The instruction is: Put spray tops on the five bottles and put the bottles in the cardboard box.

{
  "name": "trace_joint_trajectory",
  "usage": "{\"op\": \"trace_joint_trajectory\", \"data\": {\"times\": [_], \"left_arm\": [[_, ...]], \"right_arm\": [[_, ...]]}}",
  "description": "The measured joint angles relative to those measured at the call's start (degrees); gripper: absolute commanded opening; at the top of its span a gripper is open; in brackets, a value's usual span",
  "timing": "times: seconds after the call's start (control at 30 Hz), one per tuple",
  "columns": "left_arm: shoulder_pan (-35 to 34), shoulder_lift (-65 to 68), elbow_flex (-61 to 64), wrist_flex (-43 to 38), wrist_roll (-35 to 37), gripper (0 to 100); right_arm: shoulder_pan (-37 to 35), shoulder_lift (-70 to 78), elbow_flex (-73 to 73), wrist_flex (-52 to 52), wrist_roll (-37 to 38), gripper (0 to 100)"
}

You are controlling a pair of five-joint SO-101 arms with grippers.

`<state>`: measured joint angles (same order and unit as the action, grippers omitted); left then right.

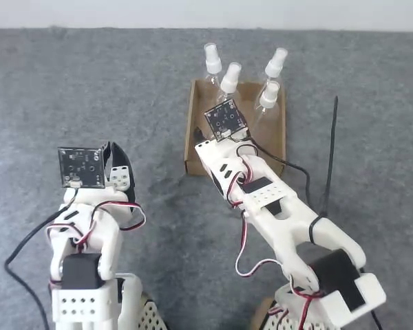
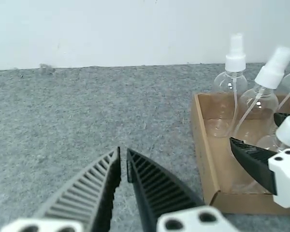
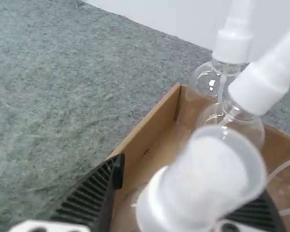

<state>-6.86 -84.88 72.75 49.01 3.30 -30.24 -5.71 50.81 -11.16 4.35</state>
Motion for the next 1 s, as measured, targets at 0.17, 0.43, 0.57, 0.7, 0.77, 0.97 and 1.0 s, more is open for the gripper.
{"op": "trace_joint_trajectory", "data": {"times": [0.17, 0.43, 0.57, 0.7, 0.77, 0.97, 1.0], "left_arm": [[0.00, 0.00, 0.00, 0.00, 0.00, 1], [0.00, 0.00, 0.00, 0.00, 0.00, 1], [0.00, 0.00, 0.00, 0.00, 0.00, 1], [0.00, 0.00, 0.00, 0.00, 0.00, 1], [0.00, 0.00, 0.00, 0.00, 0.00, 1], [0.00, 0.00, 0.00, 0.00, 0.00, 1], [0.00, 0.00, 0.00, 0.00, 0.00, 1]], "right_arm": [[-0.09, 0.00, 0.00, 0.00, 0.00, 28.2], [-0.09, -7.74, 0.00, 6.95, 0.00, 28.2], [-0.09, -10.81, 0.00, 7.47, 0.00, 28.2], [-0.09, -13.36, 0.00, 7.47, 0.00, 28.1], [0.00, -14.86, 0.00, 7.47, 0.00, 28.1], [0.00, -21.36, -3.25, 17.32, 0.00, 28.1], [0.00, -22.68, -4.75, 20.57, 0.00, 28.1]]}}
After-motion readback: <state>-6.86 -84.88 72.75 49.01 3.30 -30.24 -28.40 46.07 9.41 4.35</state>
